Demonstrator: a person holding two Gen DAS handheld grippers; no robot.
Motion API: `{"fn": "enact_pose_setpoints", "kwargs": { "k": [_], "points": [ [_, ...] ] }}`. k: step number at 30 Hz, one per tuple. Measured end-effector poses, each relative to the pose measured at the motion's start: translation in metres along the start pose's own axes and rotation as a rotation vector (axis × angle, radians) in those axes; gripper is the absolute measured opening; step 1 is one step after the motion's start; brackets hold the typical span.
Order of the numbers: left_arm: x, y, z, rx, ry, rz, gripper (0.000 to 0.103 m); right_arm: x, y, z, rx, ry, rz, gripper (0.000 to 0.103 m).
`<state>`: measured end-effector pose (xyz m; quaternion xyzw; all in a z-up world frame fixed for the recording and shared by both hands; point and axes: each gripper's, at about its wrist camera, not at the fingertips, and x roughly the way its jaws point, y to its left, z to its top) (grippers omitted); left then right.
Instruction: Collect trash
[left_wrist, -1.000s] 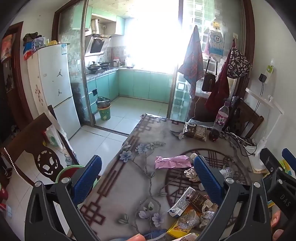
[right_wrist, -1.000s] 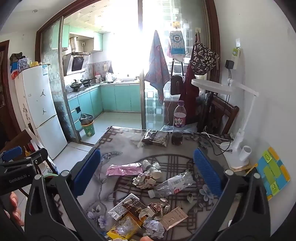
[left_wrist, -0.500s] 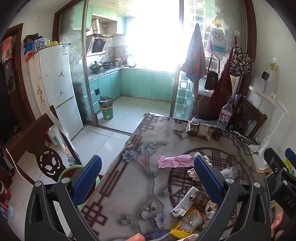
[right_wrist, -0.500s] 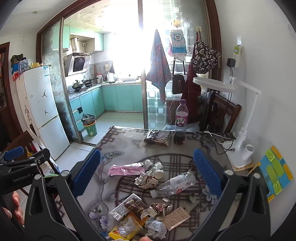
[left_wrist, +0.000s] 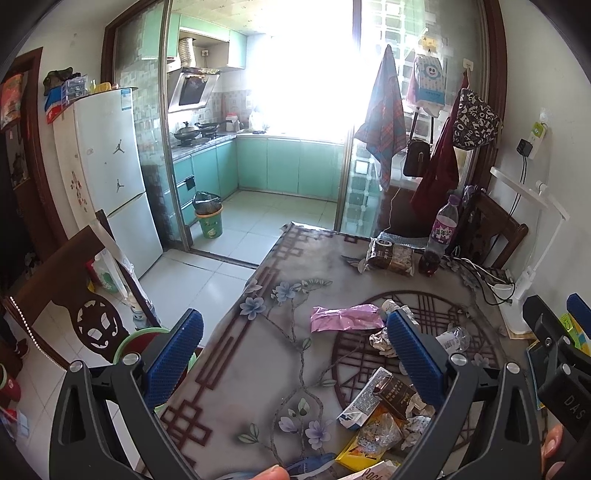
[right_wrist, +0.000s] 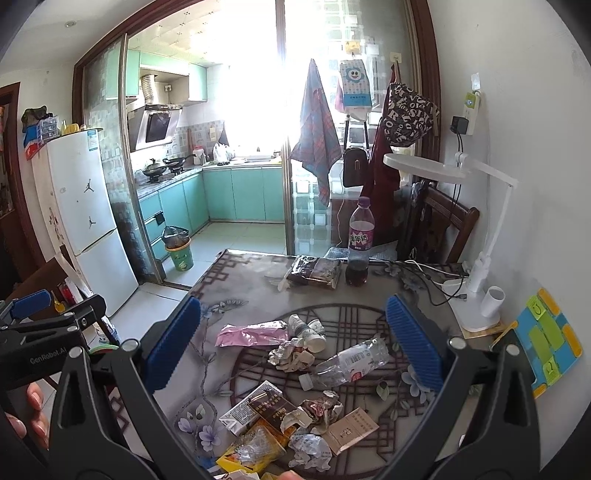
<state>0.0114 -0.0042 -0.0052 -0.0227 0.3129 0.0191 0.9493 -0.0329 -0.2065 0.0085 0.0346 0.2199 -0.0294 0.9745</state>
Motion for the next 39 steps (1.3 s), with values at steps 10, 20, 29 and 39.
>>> {"fn": "enact_pose_setpoints", "kwargs": {
  "k": [10,20,29,39],
  "points": [
    [0.0004,0.0015,-0.0017,-0.002,0.002,-0.002,0.095,-0.0007,-0.0012,-0.0006,0.005,-0.001,-0.013,0.099],
    [-0.0023,-0.003,0.0014,0.01,-0.012,-0.018,0.095,-0.0061,-0.0021,0.0002,0.006,-0.013,-0.028,0.099],
    [-0.0018,-0.0042,0.0015,0.007,-0.01,-0.017,0.095,-0.0058,-0.0024,0.0004,0.006,-0.012,-0.027,0.099],
    [-0.0009,-0.0035,0.0004,0.01,-0.011,-0.02,0.095,-0.0045,-0.0005,-0.0013,-0.009,-0.011,-0.029,0.099]
  ]
}}
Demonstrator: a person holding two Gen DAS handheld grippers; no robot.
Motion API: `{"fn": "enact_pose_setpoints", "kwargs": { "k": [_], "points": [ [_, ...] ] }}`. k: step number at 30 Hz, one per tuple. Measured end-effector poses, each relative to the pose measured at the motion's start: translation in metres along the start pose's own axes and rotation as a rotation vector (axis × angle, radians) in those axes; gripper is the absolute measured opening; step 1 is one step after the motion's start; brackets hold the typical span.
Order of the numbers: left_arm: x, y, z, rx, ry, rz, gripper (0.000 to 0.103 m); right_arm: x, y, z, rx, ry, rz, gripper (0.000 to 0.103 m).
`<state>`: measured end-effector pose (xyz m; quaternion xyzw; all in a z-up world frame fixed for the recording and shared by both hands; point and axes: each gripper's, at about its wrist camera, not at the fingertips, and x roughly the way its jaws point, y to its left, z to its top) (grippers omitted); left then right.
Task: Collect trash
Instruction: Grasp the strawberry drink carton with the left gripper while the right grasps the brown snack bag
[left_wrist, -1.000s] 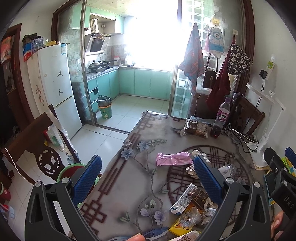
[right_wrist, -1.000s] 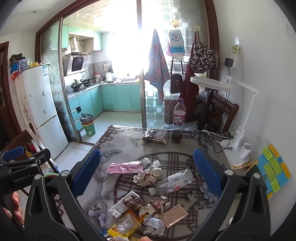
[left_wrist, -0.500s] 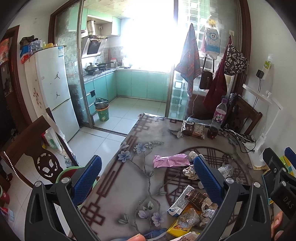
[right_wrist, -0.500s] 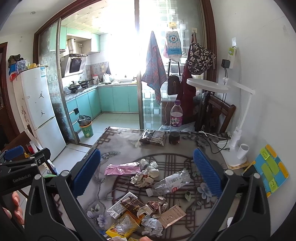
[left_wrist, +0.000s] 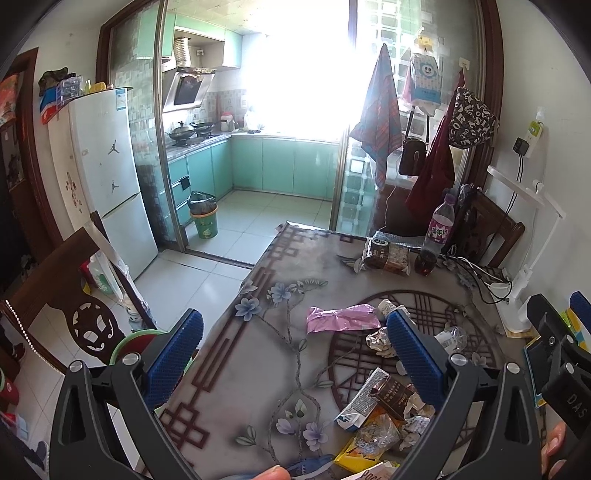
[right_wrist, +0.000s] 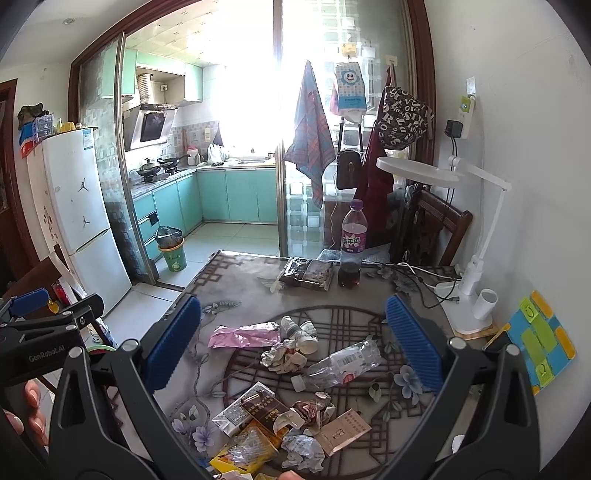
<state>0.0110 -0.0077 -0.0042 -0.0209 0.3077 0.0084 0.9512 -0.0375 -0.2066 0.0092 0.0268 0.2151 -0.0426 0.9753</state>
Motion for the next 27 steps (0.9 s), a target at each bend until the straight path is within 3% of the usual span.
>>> {"fn": "enact_pose_setpoints", "kwargs": {
  "k": [6,15,17,22,27],
  "points": [
    [0.026,0.003,-0.014,0.022,0.063,-0.064,0.095,0.017,-0.001,-0.007,-0.061,0.077,-0.03,0.099],
    [0.087,-0.001,-0.075,0.134,0.238,-0.202,0.095,0.08,-0.025,-0.069,0.005,0.416,0.094,0.099],
    [0.091,-0.003,-0.087,0.189,0.272,-0.21,0.095,0.099,-0.022,-0.087,-0.009,0.491,0.14,0.098],
    [0.093,-0.003,-0.12,0.277,0.363,-0.284,0.095,0.149,-0.002,-0.121,-0.085,0.674,0.302,0.078],
    [0.089,-0.001,-0.154,0.353,0.441,-0.402,0.088,0.19,0.015,-0.137,-0.175,0.797,0.387,0.077]
  ]
}}
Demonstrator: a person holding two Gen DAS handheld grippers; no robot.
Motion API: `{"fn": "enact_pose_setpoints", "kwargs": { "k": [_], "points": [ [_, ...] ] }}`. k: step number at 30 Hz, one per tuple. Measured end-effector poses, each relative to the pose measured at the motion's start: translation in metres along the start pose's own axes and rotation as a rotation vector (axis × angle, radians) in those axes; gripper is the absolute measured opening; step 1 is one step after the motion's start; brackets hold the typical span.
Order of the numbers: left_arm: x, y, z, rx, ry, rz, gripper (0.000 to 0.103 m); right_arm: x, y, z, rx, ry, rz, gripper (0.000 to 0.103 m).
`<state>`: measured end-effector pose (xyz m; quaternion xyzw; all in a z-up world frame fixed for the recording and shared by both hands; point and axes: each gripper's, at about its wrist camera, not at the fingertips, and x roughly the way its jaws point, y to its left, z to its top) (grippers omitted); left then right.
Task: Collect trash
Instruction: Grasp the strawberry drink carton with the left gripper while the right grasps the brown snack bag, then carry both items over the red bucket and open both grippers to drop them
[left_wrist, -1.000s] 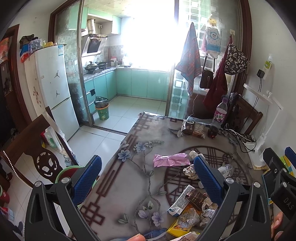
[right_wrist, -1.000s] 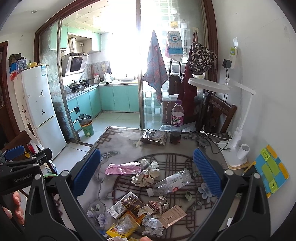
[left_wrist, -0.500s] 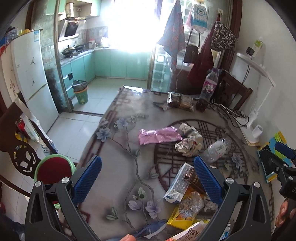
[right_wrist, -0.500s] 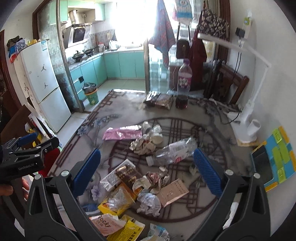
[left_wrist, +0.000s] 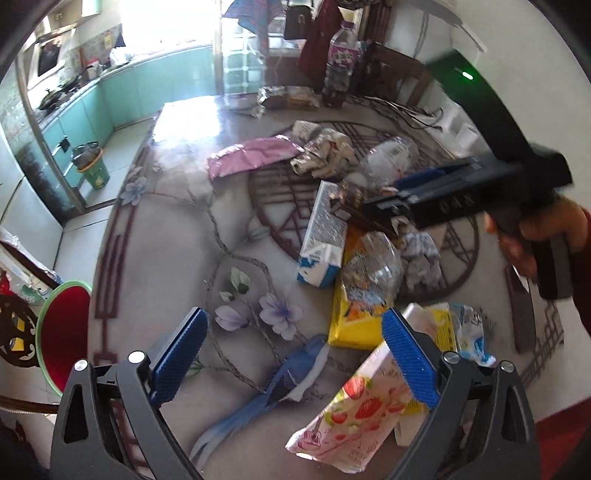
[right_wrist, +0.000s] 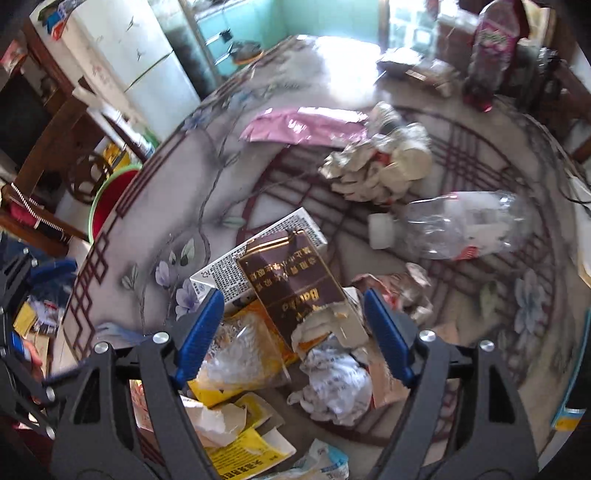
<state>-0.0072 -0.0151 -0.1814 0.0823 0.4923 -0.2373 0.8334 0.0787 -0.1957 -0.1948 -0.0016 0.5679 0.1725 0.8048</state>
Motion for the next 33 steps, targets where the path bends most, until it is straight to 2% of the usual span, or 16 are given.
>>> {"fn": "enact_pose_setpoints", "kwargs": {
  "k": [3,5,8,10,13,15,18,20,23,24,25,33],
  "points": [
    [0.007,-0.012,-0.017,0.086,0.051,-0.07,0.087,0.021,-0.001,0.006,-0.03,0.077,0.034,0.076],
    [0.011,-0.025,-0.027,0.167,0.089,-0.112,0.087,0.029,-0.001,0.007,-0.044,0.108,0.036,0.06],
    [0.018,-0.038,-0.038,0.247,0.129,-0.136,0.086,0.029,-0.002,0.006,-0.048,0.113,0.064,0.052],
    [0.026,-0.043,-0.041,0.248,0.157,-0.158,0.074,0.026,-0.001,0.006,-0.056,0.101,0.072,0.048],
    [0.041,-0.045,-0.044,0.214,0.205,-0.179,0.058,0.015,-0.001,0.006,-0.052,0.062,0.081,0.047],
    [0.046,-0.046,-0.043,0.188,0.216,-0.207,0.044,0.006,0.0,0.007,-0.044,0.031,0.092,0.046],
    [0.046,-0.047,-0.045,0.164,0.206,-0.252,0.033,-0.009,0.002,0.008,-0.036,-0.013,0.108,0.046],
    [0.041,-0.049,-0.047,0.16,0.192,-0.275,0.03,-0.018,0.004,0.008,-0.033,-0.036,0.119,0.046],
    [0.028,-0.054,-0.051,0.188,0.153,-0.26,0.027,-0.03,0.007,0.008,-0.029,-0.059,0.126,0.046],
    [0.022,-0.054,-0.052,0.192,0.137,-0.254,0.019,-0.034,0.009,0.007,-0.029,-0.068,0.128,0.046],
    [0.018,-0.055,-0.052,0.188,0.128,-0.246,0.017,-0.037,0.01,0.007,-0.028,-0.077,0.129,0.046],
    [-0.027,-0.032,-0.045,0.049,-0.003,-0.184,0.016,-0.057,0.014,0.001,0.006,-0.136,0.136,0.046]
  ]
}}
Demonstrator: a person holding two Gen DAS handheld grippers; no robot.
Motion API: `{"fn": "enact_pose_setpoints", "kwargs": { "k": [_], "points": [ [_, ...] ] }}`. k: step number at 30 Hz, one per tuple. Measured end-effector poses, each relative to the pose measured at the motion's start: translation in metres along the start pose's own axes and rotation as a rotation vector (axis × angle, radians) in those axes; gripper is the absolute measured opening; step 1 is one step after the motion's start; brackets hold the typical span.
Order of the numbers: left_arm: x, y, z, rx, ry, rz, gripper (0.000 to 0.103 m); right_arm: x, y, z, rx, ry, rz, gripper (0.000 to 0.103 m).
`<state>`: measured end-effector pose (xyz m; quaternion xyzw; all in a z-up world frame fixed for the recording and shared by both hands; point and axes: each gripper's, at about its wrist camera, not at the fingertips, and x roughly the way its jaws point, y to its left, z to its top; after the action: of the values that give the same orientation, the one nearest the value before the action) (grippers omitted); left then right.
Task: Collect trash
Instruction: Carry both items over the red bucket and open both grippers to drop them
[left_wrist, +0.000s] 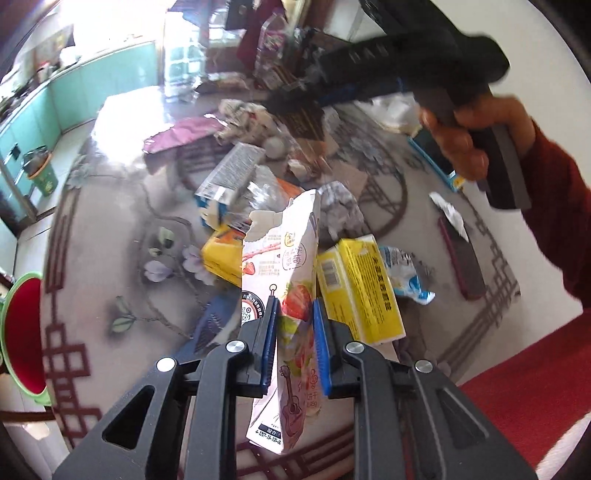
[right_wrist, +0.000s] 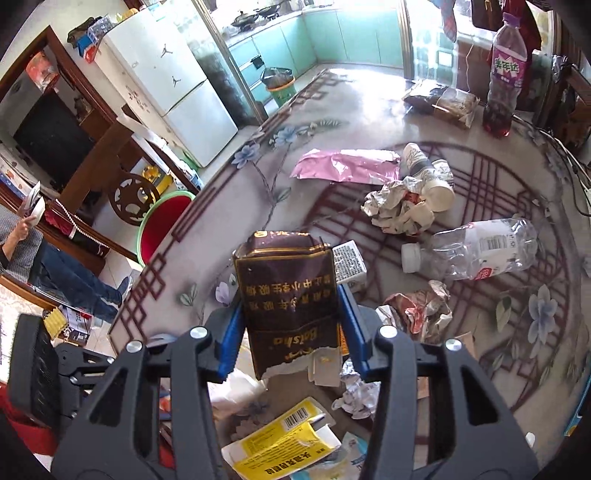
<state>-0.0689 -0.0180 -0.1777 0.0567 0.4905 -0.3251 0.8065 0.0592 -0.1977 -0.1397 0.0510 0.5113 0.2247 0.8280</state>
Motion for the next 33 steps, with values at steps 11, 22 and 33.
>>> {"fn": "enact_pose_setpoints", "kwargs": {
  "k": [11,22,33],
  "points": [
    [-0.047,0.055,0.017,-0.205,-0.112,0.152,0.016,-0.025,0.025,-0.003,0.023,-0.085,-0.02,0.046],
    [-0.081,0.123,0.01,-0.316,-0.155,0.279,0.016,-0.011,0.069,0.013,0.01,-0.102,0.017,0.046],
    [-0.119,0.247,-0.007,-0.377,-0.16,0.337,0.016,0.048,0.152,0.054,0.037,-0.091,0.039,0.046]
  ]
}}
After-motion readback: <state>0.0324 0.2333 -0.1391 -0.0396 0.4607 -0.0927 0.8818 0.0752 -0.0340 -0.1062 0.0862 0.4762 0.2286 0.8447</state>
